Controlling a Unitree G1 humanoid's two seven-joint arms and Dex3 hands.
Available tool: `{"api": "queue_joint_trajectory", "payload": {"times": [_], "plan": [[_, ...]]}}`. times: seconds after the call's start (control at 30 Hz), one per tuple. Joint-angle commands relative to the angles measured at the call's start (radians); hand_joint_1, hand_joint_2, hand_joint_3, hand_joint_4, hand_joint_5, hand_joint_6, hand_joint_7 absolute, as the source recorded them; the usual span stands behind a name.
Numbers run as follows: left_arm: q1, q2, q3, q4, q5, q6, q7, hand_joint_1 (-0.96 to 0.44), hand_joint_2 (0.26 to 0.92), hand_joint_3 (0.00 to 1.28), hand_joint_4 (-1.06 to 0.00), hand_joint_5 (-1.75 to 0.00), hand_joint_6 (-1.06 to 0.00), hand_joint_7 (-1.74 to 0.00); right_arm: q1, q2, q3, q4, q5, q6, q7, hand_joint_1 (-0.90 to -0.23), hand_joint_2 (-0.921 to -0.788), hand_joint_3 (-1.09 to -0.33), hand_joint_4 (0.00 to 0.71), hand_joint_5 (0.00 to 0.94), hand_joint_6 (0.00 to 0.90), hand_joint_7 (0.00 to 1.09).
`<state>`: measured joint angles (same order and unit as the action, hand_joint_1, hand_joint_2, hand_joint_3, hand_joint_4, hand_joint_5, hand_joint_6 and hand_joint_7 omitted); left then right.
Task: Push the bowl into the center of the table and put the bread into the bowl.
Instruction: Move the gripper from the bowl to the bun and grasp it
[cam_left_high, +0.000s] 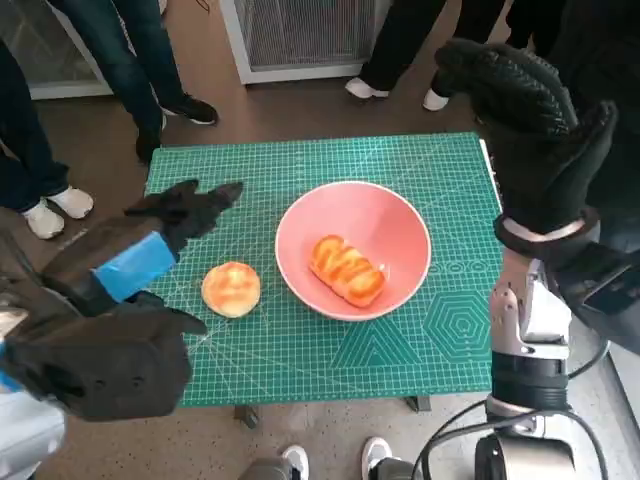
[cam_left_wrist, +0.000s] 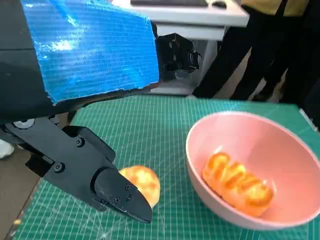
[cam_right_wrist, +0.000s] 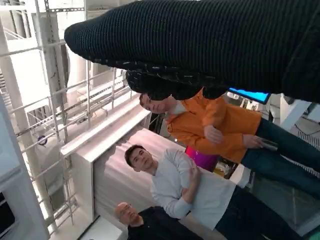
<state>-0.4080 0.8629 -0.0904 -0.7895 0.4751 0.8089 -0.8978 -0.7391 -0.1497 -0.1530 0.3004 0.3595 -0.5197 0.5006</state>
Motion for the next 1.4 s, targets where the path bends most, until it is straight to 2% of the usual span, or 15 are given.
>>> {"api": "queue_joint_trajectory", "payload": {"times": [0.03, 0.53, 1.0, 1.4], "plan": [[0.014, 0.019, -0.034, 0.024, 0.023, -0.005, 0.023, -0.19, 0.649, 0.01, 0.00, 0.00, -0.09, -0.06, -0.003, -0.005, -0.003, 0.005, 0.019, 0.017, 0.013, -0.655, -0.921, -0.788, 0.313, 0.003, 0.217, 0.43], [0.007, -0.004, -0.167, 0.150, 0.097, -0.031, 0.062, -0.15, 0.648, 0.00, 0.00, 0.00, -0.11, -0.04, 0.005, -0.005, 0.001, -0.013, 0.019, 0.029, 0.008, -0.649, -0.921, -0.790, 0.331, 0.009, 0.224, 0.42], [-0.024, -0.035, -0.260, 0.275, 0.174, -0.041, 0.055, -0.07, 0.662, 0.01, 0.00, 0.00, -0.11, -0.02, 0.010, -0.013, -0.004, -0.022, 0.028, 0.038, 0.014, -0.651, -0.921, -0.790, 0.331, 0.007, 0.225, 0.42], [-0.043, -0.103, -0.341, 0.405, 0.259, -0.053, 0.079, -0.06, 0.666, 0.01, -0.05, -0.01, -0.16, -0.03, 0.009, -0.012, -0.002, -0.021, 0.026, 0.038, 0.012, -0.655, -0.921, -0.788, 0.333, 0.006, 0.227, 0.42]]}}
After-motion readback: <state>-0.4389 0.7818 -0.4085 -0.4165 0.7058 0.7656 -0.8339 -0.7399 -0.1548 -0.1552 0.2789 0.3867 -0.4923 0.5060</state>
